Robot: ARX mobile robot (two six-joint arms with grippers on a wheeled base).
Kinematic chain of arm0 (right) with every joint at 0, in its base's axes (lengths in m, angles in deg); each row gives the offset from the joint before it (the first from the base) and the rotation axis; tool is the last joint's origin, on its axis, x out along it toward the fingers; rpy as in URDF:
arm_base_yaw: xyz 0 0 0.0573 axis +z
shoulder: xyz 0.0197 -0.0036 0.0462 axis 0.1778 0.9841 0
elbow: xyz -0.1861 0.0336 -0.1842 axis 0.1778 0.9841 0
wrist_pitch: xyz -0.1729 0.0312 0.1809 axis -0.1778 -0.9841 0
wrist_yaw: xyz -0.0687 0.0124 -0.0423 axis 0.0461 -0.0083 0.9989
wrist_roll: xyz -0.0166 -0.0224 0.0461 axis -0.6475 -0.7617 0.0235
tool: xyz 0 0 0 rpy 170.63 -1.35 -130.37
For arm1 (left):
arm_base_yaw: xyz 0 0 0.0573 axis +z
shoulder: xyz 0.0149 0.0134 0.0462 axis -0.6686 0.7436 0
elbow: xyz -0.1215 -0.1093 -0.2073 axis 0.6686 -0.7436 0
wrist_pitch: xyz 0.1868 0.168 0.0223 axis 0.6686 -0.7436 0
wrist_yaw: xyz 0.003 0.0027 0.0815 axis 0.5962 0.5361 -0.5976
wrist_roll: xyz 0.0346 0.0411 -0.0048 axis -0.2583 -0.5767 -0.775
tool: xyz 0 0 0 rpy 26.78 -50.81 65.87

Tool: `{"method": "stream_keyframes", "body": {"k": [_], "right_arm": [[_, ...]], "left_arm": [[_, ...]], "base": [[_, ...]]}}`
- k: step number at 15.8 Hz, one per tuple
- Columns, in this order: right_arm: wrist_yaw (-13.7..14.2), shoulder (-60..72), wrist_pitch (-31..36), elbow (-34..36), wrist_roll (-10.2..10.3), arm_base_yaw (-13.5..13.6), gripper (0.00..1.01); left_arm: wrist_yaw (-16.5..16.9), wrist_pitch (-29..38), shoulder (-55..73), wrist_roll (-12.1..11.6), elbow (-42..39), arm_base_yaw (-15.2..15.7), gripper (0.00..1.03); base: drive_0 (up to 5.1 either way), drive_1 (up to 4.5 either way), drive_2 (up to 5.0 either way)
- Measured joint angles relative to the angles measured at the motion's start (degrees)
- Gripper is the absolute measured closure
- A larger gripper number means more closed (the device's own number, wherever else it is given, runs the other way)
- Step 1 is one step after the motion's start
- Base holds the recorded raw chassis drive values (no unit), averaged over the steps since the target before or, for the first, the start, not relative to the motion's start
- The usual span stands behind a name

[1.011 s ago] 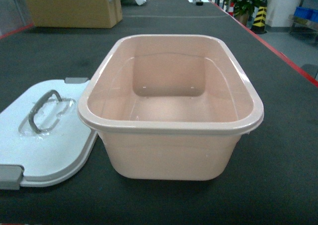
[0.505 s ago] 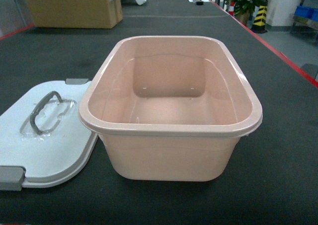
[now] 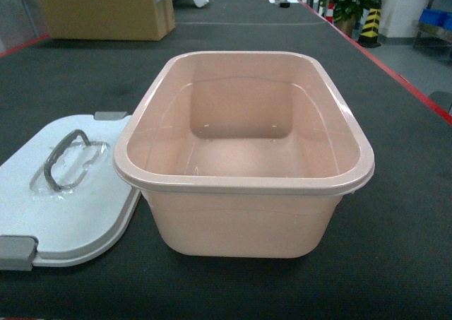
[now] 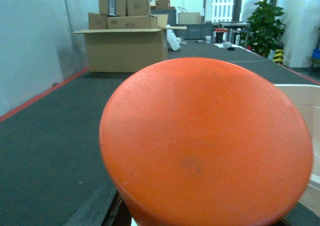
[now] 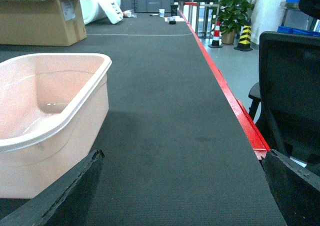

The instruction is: Pick capacitor and pack into box

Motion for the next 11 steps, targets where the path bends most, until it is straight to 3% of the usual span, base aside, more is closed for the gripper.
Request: {"method": "stream_keyframes", "body": {"k": [2,4,6,7,10,11], "right_arm": [[0.02,0.0,0.02,0.0,0.0,0.0,0.03],[0.0,0.0,0.04,0.0,0.0,0.0,0.03],[0.0,0.0,0.02,0.0,0.0,0.0,0.03],[0.02,0.0,0.02,0.0,0.0,0.0,0.03],[0.0,0.0,0.02,0.0,0.0,0.0,0.03],[0.0,0.0,0.02,0.0,0.0,0.0,0.03]], "left_arm": [[-3.43,20.17,24.24,0.11,2.32,-6.12,0.59],[-4.48,36.96,47.21,0.7,14.78,-11.98,0.59],[-4.68,38.49,64.5,1.27,27.28,-17.11,0.59],[-4.85,35.26,73.94,1.49,33.7,-19.41,0.59],[-5.18,31.36,90.29,3.37,46.93,-22.62,0.57],[-5.29,31.89,91.49,3.82,48.0,-22.82,0.46]], "base": [[0.0,0.0,0.0],[0.0,0.0,0.0],[0.0,0.0,0.0],[0.0,0.0,0.0],[0.0,0.0,0.0],[0.0,0.0,0.0]]}}
